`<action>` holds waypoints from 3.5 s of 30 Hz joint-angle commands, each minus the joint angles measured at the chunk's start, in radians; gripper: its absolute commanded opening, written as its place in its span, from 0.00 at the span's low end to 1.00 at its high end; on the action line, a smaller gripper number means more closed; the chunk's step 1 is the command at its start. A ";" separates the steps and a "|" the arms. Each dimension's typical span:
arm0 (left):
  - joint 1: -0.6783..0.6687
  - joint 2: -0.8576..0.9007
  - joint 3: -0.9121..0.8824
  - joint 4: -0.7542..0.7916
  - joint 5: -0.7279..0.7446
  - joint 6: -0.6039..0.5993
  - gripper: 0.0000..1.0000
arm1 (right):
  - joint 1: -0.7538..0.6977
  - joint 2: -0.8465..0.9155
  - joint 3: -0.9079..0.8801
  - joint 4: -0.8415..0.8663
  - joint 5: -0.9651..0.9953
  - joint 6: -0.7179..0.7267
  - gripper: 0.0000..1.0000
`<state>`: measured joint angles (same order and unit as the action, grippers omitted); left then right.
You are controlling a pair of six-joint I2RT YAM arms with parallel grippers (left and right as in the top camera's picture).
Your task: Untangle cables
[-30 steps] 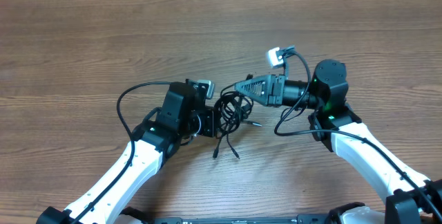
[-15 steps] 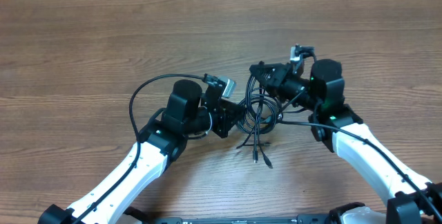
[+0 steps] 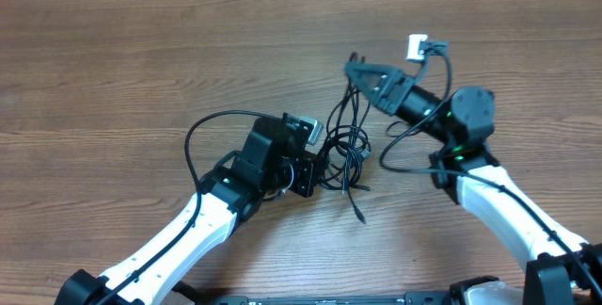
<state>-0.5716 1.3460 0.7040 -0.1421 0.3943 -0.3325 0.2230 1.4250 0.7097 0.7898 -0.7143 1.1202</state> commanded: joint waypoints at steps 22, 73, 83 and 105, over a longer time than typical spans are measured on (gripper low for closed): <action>0.101 0.019 -0.001 0.137 -0.079 -0.049 0.04 | -0.253 -0.009 0.021 -0.817 -0.185 -0.429 0.75; 0.611 0.019 -0.001 0.131 0.502 -0.165 0.17 | -0.014 -0.211 0.023 -1.048 0.356 -0.573 0.04; 0.414 0.021 -0.001 0.127 0.348 -0.275 0.70 | -0.015 -0.188 0.023 -1.153 0.495 -0.571 0.83; 0.119 0.295 -0.001 0.381 -0.113 -0.544 0.32 | -0.015 -0.188 0.023 -1.267 0.522 -0.507 0.95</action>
<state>-0.4511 1.5761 0.6968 0.1761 0.2504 -0.8635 0.2100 1.2343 0.7273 -0.4694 -0.2020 0.6060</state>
